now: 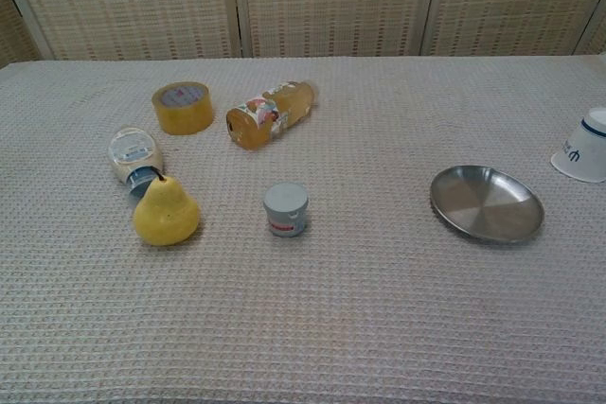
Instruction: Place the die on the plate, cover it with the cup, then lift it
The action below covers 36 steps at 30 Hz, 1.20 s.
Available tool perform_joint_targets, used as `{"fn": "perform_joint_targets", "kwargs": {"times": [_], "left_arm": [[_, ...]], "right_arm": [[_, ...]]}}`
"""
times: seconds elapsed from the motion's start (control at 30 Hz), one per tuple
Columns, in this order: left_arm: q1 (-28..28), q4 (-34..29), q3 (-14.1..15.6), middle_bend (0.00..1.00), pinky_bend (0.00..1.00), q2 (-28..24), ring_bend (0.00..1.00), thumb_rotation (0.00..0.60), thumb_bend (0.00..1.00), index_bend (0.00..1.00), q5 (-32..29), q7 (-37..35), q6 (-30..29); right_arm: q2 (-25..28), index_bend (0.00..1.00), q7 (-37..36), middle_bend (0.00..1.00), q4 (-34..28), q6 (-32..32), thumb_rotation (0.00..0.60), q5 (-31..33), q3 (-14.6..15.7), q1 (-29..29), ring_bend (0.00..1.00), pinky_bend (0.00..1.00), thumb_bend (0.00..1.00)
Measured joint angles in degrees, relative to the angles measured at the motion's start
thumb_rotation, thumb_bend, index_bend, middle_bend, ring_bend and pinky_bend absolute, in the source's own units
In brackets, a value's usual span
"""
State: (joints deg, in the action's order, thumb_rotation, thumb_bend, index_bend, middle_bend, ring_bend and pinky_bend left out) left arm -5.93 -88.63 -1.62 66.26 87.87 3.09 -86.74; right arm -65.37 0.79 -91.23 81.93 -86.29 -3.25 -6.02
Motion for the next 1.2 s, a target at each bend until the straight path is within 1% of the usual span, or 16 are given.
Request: {"fn": "perform_joint_targets", "kwargs": {"times": [0.23, 0.47, 0.53, 0.57, 0.6, 0.63, 0.7, 0.73, 0.77, 0.83, 0.9, 0.93, 0.97, 1.03, 1.1, 1.2], "left_arm": [[0.58, -0.53, -0.41, 0.28, 0.32, -0.10, 0.26, 0.600, 0.43, 0.30, -0.19, 0.57, -1.26], [0.55, -0.59, -0.43, 0.28, 0.33, 0.12, 0.26, 0.600, 0.43, 0.30, 0.21, 0.93, -1.35], [0.38, -0.40, -0.49, 0.28, 0.33, 0.31, 0.26, 0.600, 0.43, 0.30, 0.42, 0.82, -1.29], [0.19, -0.31, -0.49, 0.28, 0.34, 0.37, 0.26, 0.600, 0.43, 0.30, 0.61, 0.55, -1.07], [0.09, -0.24, -0.48, 0.29, 0.34, 0.37, 0.26, 0.600, 0.43, 0.30, 0.68, 0.17, -0.91], [0.01, -0.18, -0.46, 0.29, 0.34, 0.35, 0.26, 0.600, 0.43, 0.30, 0.76, -0.33, -0.78], [-0.08, -0.08, -0.44, 0.29, 0.34, 0.14, 0.26, 0.600, 0.43, 0.30, 0.89, -1.82, -0.65], [-0.07, -0.05, -0.46, 0.29, 0.34, 0.00, 0.26, 0.600, 0.43, 0.30, 0.88, -2.56, -0.66], [-0.03, -0.02, -0.51, 0.28, 0.35, -0.26, 0.26, 0.600, 0.43, 0.30, 0.82, -3.58, -0.72], [0.11, -0.02, -0.61, 0.29, 0.34, -0.79, 0.26, 0.600, 0.43, 0.30, 0.59, -5.07, -0.84], [0.37, -0.13, -0.78, 0.28, 0.35, -1.48, 0.26, 0.600, 0.43, 0.30, 0.16, -6.63, -1.06], [0.50, -0.24, -0.85, 0.29, 0.35, -1.78, 0.26, 0.600, 0.43, 0.30, -0.05, -7.18, -1.16], [0.70, -0.48, -0.90, 0.29, 0.35, -2.18, 0.26, 0.600, 0.43, 0.30, -0.22, -7.79, -1.33], [0.88, -0.83, -0.90, 0.29, 0.35, -2.65, 0.26, 0.600, 0.43, 0.30, -0.29, -8.36, -1.42], [0.92, -1.11, -0.76, 0.29, 0.35, -2.91, 0.26, 0.600, 0.43, 0.30, -0.14, -8.50, -1.29], [0.78, -1.17, -0.47, 0.29, 0.35, -3.06, 0.26, 0.600, 0.43, 0.30, 0.22, -8.43, -0.76]], "right_arm": [[0.32, 0.00, -0.57, 0.00, 0.16, -1.66, 0.600, 0.48, 0.19, -0.63, 0.00, 0.12, 0.15], [0.68, 0.00, -1.06, 0.00, -0.15, -1.75, 0.600, 0.45, 0.30, -0.71, 0.00, 0.13, 0.15], [0.58, 0.01, -0.76, 0.00, -0.14, -1.66, 0.600, 0.54, 0.30, -0.66, 0.00, 0.16, 0.15], [0.44, 0.02, -0.39, 0.00, -0.01, -1.62, 0.600, 0.60, 0.30, -0.64, 0.00, 0.19, 0.15], [0.08, 0.05, 0.39, 0.02, 0.32, -1.45, 0.600, 0.62, 0.26, -0.62, 0.00, 0.24, 0.15], [-0.37, 0.08, 1.08, 0.06, 0.74, -1.14, 0.600, 0.53, 0.19, -0.61, 0.00, 0.30, 0.15], [-1.81, 0.16, 2.24, 0.19, 2.51, 0.37, 0.600, -0.43, -0.04, -0.63, 0.06, 0.44, 0.15], [-2.54, 0.20, 2.34, 0.27, 3.60, 1.31, 0.600, -1.15, -0.15, -0.65, 0.12, 0.54, 0.15], [-3.30, 0.23, 2.30, 0.32, 4.89, 2.33, 0.600, -1.98, -0.26, -0.68, 0.19, 0.63, 0.15], [-4.97, 0.26, 2.13, 0.38, 8.40, 4.31, 0.600, -4.15, -0.41, -0.91, 0.32, 0.74, 0.15], [-6.06, 0.29, 2.28, 0.45, 11.75, 5.20, 0.600, -6.51, -0.39, -1.50, 0.48, 0.82, 0.16], [-6.18, 0.30, 2.58, 0.47, 12.70, 5.13, 0.600, -7.35, -0.35, -1.80, 0.51, 0.84, 0.17], [-6.12, 0.31, 3.08, 0.51, 13.15, 4.78, 0.600, -7.87, -0.31, -2.12, 0.56, 0.89, 0.18], [-5.46, 0.32, 5.09, 0.55, 12.46, 2.94, 0.600, -7.77, -0.17, -2.89, 0.61, 0.94, 0.19], [-4.41, 0.32, 8.26, 0.60, 10.27, 0.32, 0.600, -6.73, -0.08, -3.65, 0.67, 0.99, 0.20], [-2.91, 0.31, 13.82, 0.65, 6.70, -3.42, 0.600, -4.34, -0.10, -4.63, 0.71, 1.00, 0.20]]}}
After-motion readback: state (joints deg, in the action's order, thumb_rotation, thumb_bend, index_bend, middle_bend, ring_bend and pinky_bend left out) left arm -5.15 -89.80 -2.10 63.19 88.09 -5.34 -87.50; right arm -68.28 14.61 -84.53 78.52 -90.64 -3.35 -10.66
